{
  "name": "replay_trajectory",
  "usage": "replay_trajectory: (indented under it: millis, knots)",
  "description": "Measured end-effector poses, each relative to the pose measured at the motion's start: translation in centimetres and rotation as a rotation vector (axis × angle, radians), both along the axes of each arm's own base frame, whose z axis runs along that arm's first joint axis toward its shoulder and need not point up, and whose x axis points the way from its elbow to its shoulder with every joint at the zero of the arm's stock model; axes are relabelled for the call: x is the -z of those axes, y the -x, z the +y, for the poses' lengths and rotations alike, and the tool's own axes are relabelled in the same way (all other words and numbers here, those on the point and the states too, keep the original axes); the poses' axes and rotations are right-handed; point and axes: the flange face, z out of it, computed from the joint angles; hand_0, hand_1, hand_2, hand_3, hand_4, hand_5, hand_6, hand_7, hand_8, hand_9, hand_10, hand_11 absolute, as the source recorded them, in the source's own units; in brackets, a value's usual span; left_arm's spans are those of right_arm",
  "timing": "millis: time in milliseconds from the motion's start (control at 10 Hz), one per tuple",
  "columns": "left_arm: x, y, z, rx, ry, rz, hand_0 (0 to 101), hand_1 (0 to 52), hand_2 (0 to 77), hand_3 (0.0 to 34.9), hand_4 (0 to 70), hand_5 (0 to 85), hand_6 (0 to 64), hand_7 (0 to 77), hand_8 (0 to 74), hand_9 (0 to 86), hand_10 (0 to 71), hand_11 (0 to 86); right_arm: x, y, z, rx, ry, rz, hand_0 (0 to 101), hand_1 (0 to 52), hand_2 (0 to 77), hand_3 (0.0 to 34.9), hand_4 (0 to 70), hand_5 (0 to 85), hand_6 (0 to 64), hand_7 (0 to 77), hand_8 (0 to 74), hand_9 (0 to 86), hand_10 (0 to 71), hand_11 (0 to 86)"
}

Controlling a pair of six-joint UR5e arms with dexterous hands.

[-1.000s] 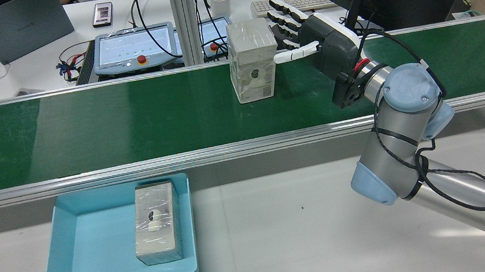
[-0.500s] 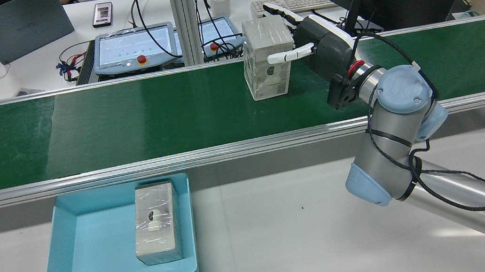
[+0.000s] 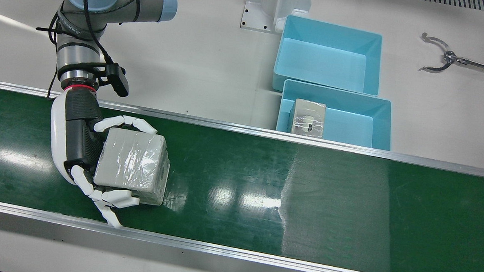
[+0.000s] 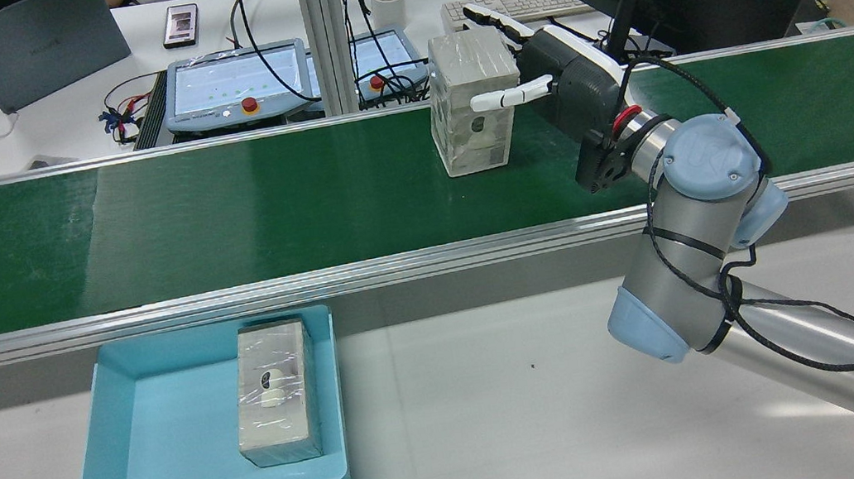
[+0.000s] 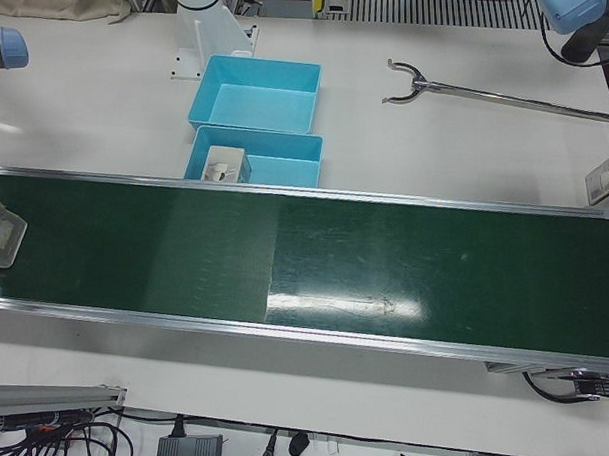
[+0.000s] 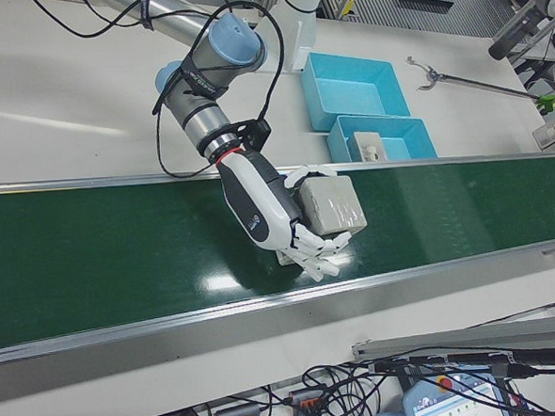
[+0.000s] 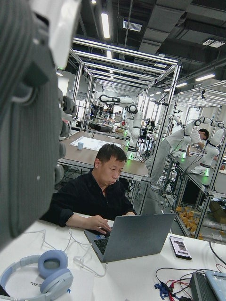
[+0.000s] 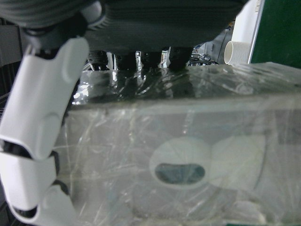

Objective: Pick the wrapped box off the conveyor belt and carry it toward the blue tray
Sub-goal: 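Lift the wrapped box off the belt with the right hand, then carry the box toward the blue tray and lower it in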

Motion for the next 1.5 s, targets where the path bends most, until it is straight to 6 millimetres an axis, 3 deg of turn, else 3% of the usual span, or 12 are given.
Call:
replay_trajectory:
  millis: [100,200,300,400,500,700,800,900,1200,1500]
  knots:
    - [0.0,0.0,0.0,0.0,0.0,0.0,0,0.0,0.5,0.0,0.0,1.1,0.0,0.0,0.0,0.0,0.5,0.0,0.1,-0.1,0.0,-0.001,-0.002,-0.002,46,1.6,36.5,0.0,25.1,36.0,27.3,30.0,29.5,24.5,32.2,6.0]
    - [0.0,0.0,0.0,0.0,0.0,0.0,0,0.0,0.5,0.0,0.0,1.1,0.0,0.0,0.0,0.0,0.0,0.0,0.6,-0.3,0.2,-0.002,-0.009,-0.008,45,0.5,39.8,0.0,27.3,36.5,30.5,30.5,38.2,32.7,32.2,6.0]
    - [0.0,0.0,0.0,0.0,0.0,0.0,0,0.0,0.5,0.0,0.0,1.1,0.0,0.0,0.0,0.0,0.0,0.0,1.6,-0.9,0.5,-0.005,-0.027,-0.023,45,0.5,39.8,0.0,27.3,36.5,30.5,30.5,38.2,32.7,39.8,15.8]
    - [0.0,0.0,0.0,0.0,0.0,0.0,0,0.0,0.5,0.0,0.0,1.1,0.0,0.0,0.0,0.0,0.0,0.0,3.1,-1.7,0.9,-0.012,-0.052,-0.044,45,0.5,39.8,0.0,27.3,36.5,30.5,30.5,38.2,32.7,39.8,15.8]
    - [0.0,0.0,0.0,0.0,0.0,0.0,0,0.0,0.5,0.0,0.0,1.1,0.0,0.0,0.0,0.0,0.0,0.0,4.9,-2.6,1.5,-0.026,-0.083,-0.071,47,0.0,43.1,0.1,28.4,37.1,33.3,30.5,43.1,33.8,46.9,24.0]
    - [0.0,0.0,0.0,0.0,0.0,0.0,0,0.0,0.5,0.0,0.0,1.1,0.0,0.0,0.0,0.0,0.0,0.0,8.3,-3.5,2.8,-0.043,-0.131,-0.122,48,0.0,44.2,0.3,28.4,37.1,33.3,30.5,46.4,33.8,50.2,24.0]
    - [0.0,0.0,0.0,0.0,0.0,0.0,0,0.0,0.5,0.0,0.0,1.1,0.0,0.0,0.0,0.0,0.0,0.0,10.1,-2.7,3.6,-0.033,-0.152,-0.147,48,0.0,44.7,0.3,28.4,37.1,33.3,30.5,46.9,33.8,50.7,24.0]
    - [0.0,0.0,0.0,0.0,0.0,0.0,0,0.0,0.5,0.0,0.0,1.1,0.0,0.5,0.0,0.0,0.0,0.0,12.0,-1.4,4.5,-0.015,-0.174,-0.174,48,0.0,44.7,0.4,31.1,36.5,37.6,30.0,48.0,33.8,52.4,24.0]
    - [0.0,0.0,0.0,0.0,0.0,0.0,0,0.0,0.5,0.0,0.0,1.1,0.0,0.0,0.0,0.0,0.0,0.0,17.9,4.4,8.3,0.046,-0.237,-0.223,48,0.0,44.7,0.4,31.1,36.5,39.3,29.5,48.5,33.3,52.9,24.0]
    - [0.0,0.0,0.0,0.0,0.0,0.0,0,0.0,0.5,0.0,0.0,1.1,0.0,0.0,0.0,0.0,0.5,0.0,21.6,11.1,15.7,0.057,-0.263,-0.229,48,0.0,44.7,0.4,31.1,36.5,40.4,29.5,48.5,33.3,52.9,24.0]
